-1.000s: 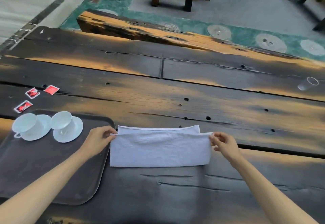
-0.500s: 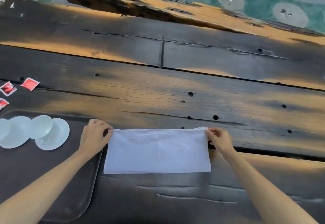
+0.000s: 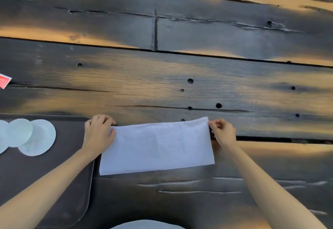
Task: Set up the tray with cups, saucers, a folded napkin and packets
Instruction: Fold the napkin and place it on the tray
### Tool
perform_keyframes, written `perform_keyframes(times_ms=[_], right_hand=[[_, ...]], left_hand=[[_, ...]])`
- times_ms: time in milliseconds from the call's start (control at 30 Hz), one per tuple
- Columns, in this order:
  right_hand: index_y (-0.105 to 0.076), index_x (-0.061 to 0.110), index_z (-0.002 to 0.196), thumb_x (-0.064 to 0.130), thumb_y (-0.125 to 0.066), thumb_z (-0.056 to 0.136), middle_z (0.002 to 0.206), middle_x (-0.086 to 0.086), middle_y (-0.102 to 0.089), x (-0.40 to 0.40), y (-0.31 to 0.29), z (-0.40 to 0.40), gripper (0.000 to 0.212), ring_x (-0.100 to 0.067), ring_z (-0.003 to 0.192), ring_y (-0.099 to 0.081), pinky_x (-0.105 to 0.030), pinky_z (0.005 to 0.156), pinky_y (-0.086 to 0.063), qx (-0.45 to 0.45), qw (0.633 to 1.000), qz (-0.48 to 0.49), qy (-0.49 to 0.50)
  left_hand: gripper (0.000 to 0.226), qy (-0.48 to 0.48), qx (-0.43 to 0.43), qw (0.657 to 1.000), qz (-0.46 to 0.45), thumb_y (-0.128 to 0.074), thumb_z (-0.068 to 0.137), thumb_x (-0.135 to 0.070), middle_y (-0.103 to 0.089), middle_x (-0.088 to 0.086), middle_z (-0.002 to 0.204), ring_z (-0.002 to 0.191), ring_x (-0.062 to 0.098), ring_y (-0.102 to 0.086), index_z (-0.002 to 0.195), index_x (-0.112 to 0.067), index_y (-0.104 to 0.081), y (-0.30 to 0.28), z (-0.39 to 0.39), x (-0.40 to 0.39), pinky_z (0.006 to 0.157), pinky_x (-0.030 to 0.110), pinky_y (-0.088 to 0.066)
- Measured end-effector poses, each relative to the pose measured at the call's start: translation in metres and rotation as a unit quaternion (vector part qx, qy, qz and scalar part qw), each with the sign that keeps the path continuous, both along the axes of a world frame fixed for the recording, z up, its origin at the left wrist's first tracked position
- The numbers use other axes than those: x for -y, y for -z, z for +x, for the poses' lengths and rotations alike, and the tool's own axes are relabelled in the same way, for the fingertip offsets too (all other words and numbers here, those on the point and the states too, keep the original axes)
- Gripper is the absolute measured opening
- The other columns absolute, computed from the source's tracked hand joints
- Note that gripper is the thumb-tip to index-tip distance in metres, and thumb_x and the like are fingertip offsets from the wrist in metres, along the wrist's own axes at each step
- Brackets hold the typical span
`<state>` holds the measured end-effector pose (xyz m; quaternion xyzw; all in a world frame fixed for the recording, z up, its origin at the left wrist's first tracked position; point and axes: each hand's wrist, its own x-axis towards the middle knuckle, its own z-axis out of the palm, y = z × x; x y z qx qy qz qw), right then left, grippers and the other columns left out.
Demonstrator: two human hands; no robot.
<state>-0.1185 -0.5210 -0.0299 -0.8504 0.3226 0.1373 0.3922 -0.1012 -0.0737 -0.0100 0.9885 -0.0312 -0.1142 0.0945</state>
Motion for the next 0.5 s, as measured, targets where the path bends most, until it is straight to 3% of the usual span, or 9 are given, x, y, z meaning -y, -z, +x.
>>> perform_keyframes(times_ms=[167,333,500], right_hand=[[-0.062,0.023,0.085,0.049,-0.069,0.09,0.08,0.009,-0.07,0.003,-0.014,-0.046,0.027,-0.017,0.082,-0.068,-0.032,0.065,-0.049,-0.035,0.999,-0.024,0.007],[-0.056,0.025,0.103,0.063,-0.066,0.083,0.093,0.007,-0.069,0.0,-0.015,-0.095,0.044,-0.027,0.092,-0.065,-0.037,0.084,-0.049,-0.144,0.989,-0.02,0.017],[-0.056,0.02,0.099,0.041,-0.076,0.083,0.08,-0.001,-0.075,-0.016,-0.009,-0.111,0.033,-0.028,0.086,-0.075,-0.04,0.09,-0.055,-0.104,0.984,0.056,0.13]], left_hand=[[0.021,0.093,-0.036,0.991,-0.091,-0.067,0.087,-0.012,-0.065,0.0,0.112,0.112,0.026,-0.056,0.108,-0.015,-0.07,-0.004,0.003,0.058,0.087,0.042,-0.043],[0.035,0.201,-0.115,0.965,-0.122,-0.054,0.096,-0.02,-0.059,0.002,0.131,0.122,0.025,-0.053,0.13,-0.015,-0.06,-0.006,0.019,0.151,0.098,0.037,-0.044],[0.055,0.296,-0.188,0.931,-0.097,-0.05,0.099,-0.022,-0.038,0.003,0.157,0.141,0.024,-0.038,0.152,-0.019,-0.037,-0.011,0.026,0.246,0.107,0.04,-0.042]])
